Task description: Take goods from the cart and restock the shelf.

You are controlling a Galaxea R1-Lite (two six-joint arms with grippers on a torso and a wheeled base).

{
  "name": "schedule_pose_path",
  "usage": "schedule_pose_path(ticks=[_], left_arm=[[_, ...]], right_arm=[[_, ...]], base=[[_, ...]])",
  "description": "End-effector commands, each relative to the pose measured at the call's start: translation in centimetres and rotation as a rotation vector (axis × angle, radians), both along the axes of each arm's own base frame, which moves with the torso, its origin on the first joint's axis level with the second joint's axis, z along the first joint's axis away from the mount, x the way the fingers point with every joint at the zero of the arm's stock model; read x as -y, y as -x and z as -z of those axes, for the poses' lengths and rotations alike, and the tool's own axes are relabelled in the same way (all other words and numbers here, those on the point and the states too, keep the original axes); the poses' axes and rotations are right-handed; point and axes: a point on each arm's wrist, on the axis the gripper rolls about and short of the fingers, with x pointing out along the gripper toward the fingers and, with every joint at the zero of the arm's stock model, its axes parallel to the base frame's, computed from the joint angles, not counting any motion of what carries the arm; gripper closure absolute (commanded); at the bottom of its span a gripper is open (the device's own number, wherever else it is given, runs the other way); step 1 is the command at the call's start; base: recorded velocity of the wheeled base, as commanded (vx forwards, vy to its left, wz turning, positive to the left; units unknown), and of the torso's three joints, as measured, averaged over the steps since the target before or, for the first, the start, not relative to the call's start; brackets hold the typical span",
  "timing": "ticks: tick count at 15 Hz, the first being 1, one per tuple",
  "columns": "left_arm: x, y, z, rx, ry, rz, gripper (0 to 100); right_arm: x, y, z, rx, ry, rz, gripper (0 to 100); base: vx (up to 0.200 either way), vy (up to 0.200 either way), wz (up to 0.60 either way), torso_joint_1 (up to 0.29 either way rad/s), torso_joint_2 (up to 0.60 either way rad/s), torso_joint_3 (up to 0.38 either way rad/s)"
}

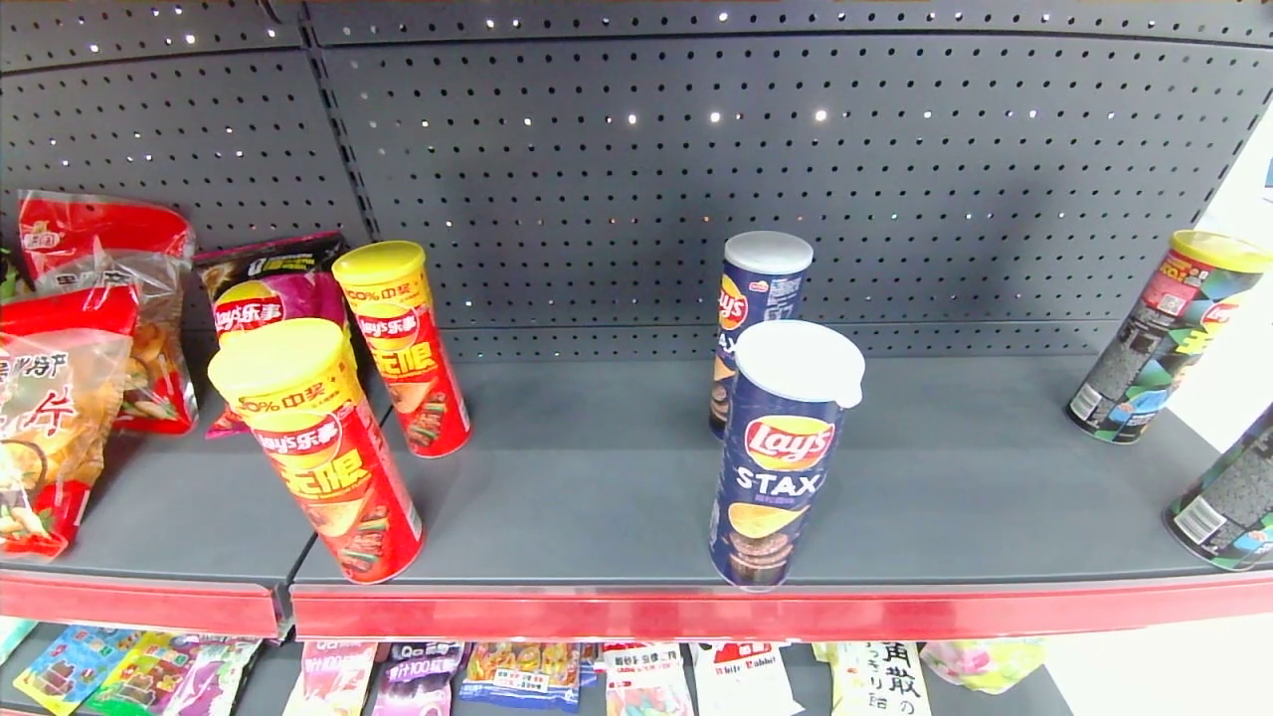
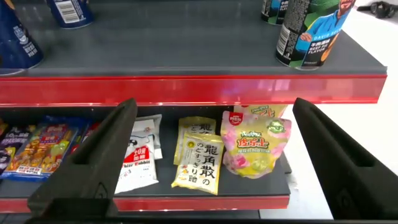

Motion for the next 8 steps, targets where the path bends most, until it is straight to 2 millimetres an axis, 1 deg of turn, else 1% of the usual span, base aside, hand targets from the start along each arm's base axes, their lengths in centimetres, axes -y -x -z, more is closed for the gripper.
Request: schedule_pose_path(ticks=[1, 2, 8], left_arm=[[-0.08, 0.11, 0.08, 0.015, -0.002, -0.035, 0], [-0.14, 0.11, 0.08, 0.014, 0.004, -0.06, 0], [-0.14, 0.11, 0.07, 0.016, 0.008, -0.061, 0]], right_arm=[[0.0, 0.0, 0.0, 0.0, 0.0, 0.0, 0], [0.0, -0.01, 0.05, -0.001, 0.0, 0.0, 0], [0.0, 0.0, 0.0, 0.0, 0.0, 0.001, 0]], base=[[0.0, 0.0, 0.0, 0.0, 0.0, 0.0], [0.0, 0.0, 0.0, 0.0, 0.0, 0.0], [0.0, 0.0, 0.0, 0.0, 0.0, 0.0]])
